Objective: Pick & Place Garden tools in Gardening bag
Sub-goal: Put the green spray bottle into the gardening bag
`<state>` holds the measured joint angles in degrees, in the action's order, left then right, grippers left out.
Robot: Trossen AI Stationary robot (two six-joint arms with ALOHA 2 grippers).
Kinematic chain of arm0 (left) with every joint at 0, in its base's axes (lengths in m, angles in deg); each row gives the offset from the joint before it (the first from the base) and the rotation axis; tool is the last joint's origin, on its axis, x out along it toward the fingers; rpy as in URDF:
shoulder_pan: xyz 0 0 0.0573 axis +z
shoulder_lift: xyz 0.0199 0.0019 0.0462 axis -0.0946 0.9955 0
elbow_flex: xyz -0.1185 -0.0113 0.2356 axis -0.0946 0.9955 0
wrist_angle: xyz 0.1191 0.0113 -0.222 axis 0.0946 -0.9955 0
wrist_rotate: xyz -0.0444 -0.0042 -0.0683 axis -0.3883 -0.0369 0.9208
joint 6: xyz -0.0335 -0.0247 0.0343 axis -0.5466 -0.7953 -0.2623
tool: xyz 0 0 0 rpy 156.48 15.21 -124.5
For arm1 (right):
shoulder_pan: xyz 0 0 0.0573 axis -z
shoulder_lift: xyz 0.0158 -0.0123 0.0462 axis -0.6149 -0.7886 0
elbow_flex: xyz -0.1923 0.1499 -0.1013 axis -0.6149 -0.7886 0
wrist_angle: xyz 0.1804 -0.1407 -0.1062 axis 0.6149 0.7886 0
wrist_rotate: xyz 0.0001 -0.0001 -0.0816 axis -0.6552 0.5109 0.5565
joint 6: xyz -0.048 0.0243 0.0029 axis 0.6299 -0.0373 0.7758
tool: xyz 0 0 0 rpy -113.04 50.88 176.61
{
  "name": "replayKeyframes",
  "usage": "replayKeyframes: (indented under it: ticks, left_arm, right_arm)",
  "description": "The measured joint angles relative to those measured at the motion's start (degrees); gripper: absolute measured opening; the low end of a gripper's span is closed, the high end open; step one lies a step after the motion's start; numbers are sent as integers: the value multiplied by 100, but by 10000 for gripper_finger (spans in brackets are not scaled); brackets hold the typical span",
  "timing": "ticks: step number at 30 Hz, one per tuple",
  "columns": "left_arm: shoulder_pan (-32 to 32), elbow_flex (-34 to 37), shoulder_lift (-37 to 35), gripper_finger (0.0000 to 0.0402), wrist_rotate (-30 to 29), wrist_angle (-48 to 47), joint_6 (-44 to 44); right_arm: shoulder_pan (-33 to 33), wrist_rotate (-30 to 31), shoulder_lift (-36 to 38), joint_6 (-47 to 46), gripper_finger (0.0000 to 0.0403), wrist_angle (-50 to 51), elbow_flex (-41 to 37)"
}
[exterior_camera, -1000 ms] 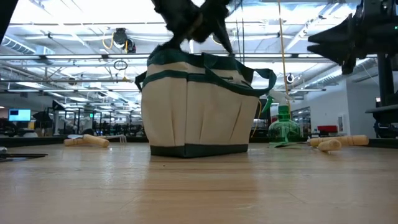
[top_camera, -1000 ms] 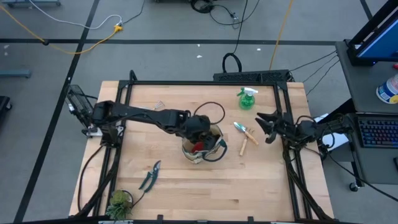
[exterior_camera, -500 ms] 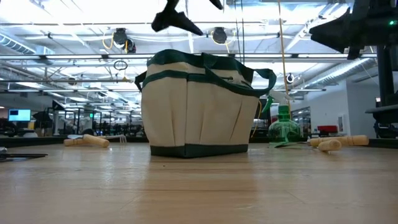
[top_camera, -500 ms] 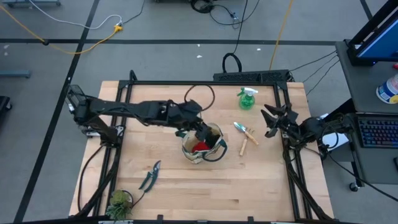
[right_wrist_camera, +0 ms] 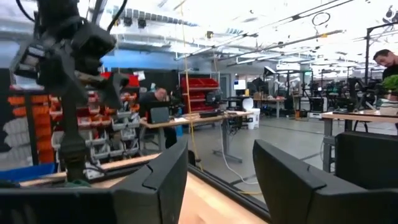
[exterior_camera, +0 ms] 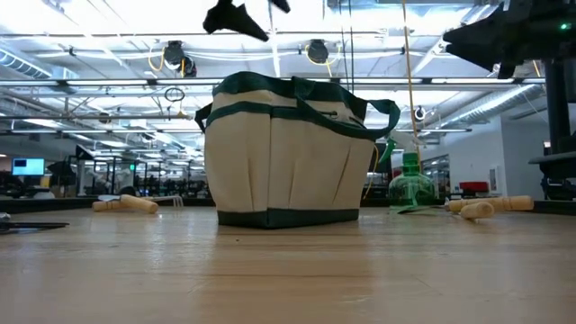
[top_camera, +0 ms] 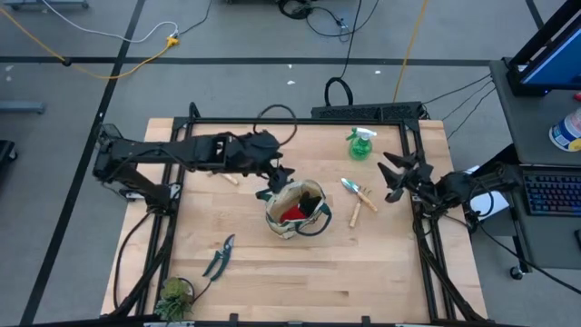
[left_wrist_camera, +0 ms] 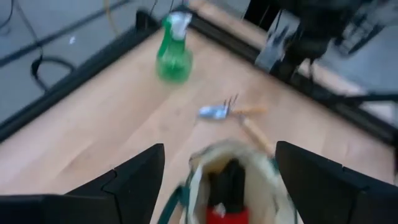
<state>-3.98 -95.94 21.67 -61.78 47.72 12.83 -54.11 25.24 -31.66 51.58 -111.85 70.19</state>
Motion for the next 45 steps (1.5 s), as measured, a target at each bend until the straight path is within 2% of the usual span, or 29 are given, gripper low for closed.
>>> replayKeyframes:
  ticks: [2, 5, 10, 17, 24, 33, 40, 45]
  left_arm:
    - [18, 396, -241, 310, 11, 135, -9]
    - [-12, 1067, -584, 310, 7, 942, -16]
    - [-112, 2262, -1388, 310, -7, 1737, -46]
    - [-287, 3592, -2629, 310, -218, 2426, 95]
    - [-512, 4496, -3809, 310, -523, 2381, 139]
    - [-751, 5116, -4942, 310, -710, 2416, 374]
    - [-797, 5147, -5451, 310, -805, 1970, 458]
    - [-797, 5147, -5622, 310, -810, 1884, 543]
  right_arm:
    - [0, 8, -253, 3, 178, -13, 149]
    - [0, 6, -587, 139, 179, 3, 394]
    - [7, 30, -1167, 356, 179, 232, 948]
    - [301, 153, -1841, 282, 180, 1739, 2003]
    - [1045, -9, -2578, -263, 209, 3077, 2973]
    - [2440, -1426, -3500, -781, 254, 4054, 3649]
    - [3754, -2952, -4275, -900, 263, 5617, 4488]
    - [4589, -3654, -4851, -571, 263, 6537, 5007]
